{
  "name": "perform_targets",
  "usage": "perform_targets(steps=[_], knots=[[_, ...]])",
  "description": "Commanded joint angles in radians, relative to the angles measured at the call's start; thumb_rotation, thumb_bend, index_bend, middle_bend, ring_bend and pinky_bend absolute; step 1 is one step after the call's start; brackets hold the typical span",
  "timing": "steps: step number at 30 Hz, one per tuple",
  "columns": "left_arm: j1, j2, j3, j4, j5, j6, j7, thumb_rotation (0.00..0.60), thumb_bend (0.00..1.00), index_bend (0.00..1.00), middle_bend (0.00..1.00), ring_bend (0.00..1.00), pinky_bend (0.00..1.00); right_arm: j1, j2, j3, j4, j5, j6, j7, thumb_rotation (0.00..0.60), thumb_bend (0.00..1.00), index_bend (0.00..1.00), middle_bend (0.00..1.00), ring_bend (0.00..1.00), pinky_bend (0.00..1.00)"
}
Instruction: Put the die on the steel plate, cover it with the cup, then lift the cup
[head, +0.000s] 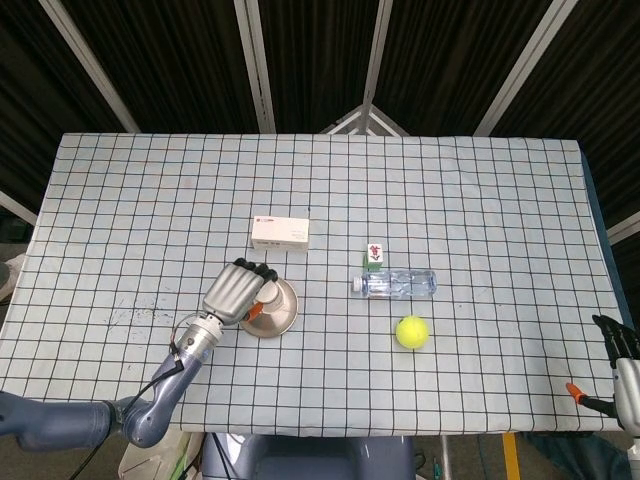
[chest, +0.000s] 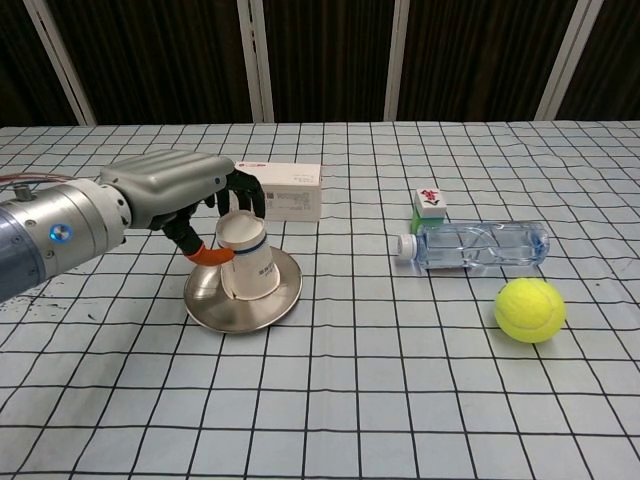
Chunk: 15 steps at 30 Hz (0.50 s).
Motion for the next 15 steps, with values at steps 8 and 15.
perform_targets(steps=[8,15], knots=[[0.014,-0.028,0.015,0.036,0.074,-0.015,-0.077,0.600,0.48,0.44,0.43,0.35,0.28,0.000,-0.001,0.000,-0.001,0.000,0.000,-0.002,0.600,0.04,0.11,0.12,0.12,0.05],[0.021,0.020,0.017,-0.063,0.031,-0.095,-0.135,0.600,0.48,0.44,0.43,0.35,0.28,0.001,0.000,0.001,-0.003,0.003,-0.001,-0.005,0.600,0.04,0.11,0.12,0.12,0.05]])
